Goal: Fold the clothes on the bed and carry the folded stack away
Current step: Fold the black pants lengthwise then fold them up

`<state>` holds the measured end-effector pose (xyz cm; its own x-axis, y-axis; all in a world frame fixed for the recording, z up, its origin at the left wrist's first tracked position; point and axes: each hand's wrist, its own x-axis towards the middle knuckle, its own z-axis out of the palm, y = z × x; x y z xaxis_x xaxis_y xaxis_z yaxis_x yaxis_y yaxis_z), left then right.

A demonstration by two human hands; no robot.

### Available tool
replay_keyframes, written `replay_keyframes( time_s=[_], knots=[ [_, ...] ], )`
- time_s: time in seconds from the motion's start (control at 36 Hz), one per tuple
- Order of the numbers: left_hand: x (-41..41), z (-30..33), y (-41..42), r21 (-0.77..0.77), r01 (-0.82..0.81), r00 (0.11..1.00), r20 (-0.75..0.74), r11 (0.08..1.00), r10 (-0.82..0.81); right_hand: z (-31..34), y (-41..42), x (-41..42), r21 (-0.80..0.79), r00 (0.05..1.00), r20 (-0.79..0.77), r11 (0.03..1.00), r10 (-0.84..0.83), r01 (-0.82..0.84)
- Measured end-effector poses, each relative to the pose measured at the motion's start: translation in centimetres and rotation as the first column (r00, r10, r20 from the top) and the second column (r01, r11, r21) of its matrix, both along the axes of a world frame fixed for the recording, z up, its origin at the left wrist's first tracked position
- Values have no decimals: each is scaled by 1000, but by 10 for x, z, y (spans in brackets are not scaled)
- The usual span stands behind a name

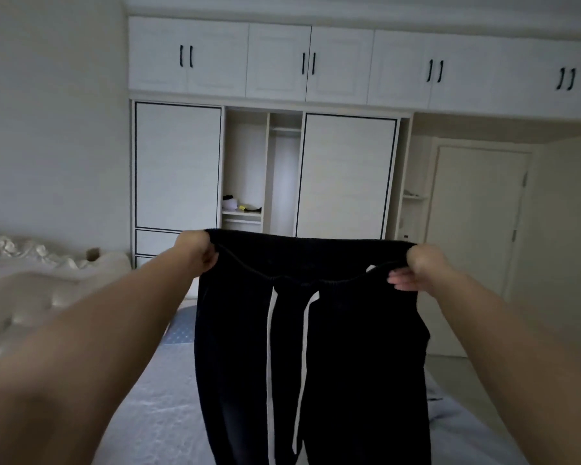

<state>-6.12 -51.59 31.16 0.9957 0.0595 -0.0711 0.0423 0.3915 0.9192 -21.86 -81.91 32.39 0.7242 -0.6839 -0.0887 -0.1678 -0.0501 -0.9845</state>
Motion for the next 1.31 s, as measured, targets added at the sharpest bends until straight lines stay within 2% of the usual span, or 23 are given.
replay_keyframes(
  time_s=[0.06,0.14,0.22,0.28,0.31,0.33,0.39,0.44,0.47,0.5,0.56,0.64,0.69,0.78,0.86,0.92,1.0,1.03,1.11,1.22,1.31],
  knots=[
    [5,22,4,-97,-10,1000,-16,995,9,17,4,2,76,979,191,994,69,-85],
    [6,48,5,-86,39,999,33,996,-37,35,5,1,111,944,309,981,117,-158],
    [2,65,14,61,119,993,20,991,-120,50,1,0,32,945,312,994,93,-109],
    [3,76,25,261,167,985,6,951,-175,58,-8,-1,-67,970,231,996,71,-57],
    [3,81,32,406,182,980,-1,896,-198,63,-13,-3,-129,984,168,991,59,-37],
    [-1,85,37,573,195,973,-13,796,-230,66,-17,-5,-182,993,106,983,55,-35],
    [-10,89,44,830,204,956,-56,520,-286,70,-23,-8,-275,999,11,961,41,-36],
    [-17,88,43,944,140,961,-57,298,-271,68,-25,-8,-308,999,-12,951,36,-38],
    [-17,85,41,964,108,967,-45,242,-253,66,-25,-6,-307,999,-5,951,40,-39],
    [-17,81,39,971,80,974,-28,225,-227,63,-23,-4,-298,999,8,953,50,-45],
    [-12,71,38,956,60,982,-5,288,-190,59,-18,-2,-252,996,44,965,83,-70],
    [-2,52,42,794,114,989,-32,597,-146,51,-16,0,-247,981,64,955,184,-163],
    [5,43,47,678,119,990,-26,726,-138,47,-19,1,-326,961,20,910,277,-255],
    [11,26,54,573,118,992,-37,811,-118,42,-25,2,-538,927,-130,761,351,-363],
    [9,14,53,556,82,995,8,827,-104,36,-24,0,-723,917,-296,564,267,-398],
    [7,8,51,529,24,997,53,849,-61,29,-22,4,-764,917,-323,508,231,-398],
    [3,1,46,442,-17,995,94,897,-28,21,-20,11,-857,958,-245,428,153,-287],
    [3,-3,46,463,-42,990,137,885,-25,19,-20,12,-870,969,-203,427,144,-246],
    [5,-16,48,676,-197,953,303,710,-23,18,-23,12,-836,975,-70,521,210,-172],
    [5,-23,52,734,-299,922,387,610,-14,19,-25,9,-748,957,75,650,279,-131],
    [-1,-23,51,801,-372,902,431,470,-21,19,-25,8,-705,954,152,705,257,-77]
  ],
)
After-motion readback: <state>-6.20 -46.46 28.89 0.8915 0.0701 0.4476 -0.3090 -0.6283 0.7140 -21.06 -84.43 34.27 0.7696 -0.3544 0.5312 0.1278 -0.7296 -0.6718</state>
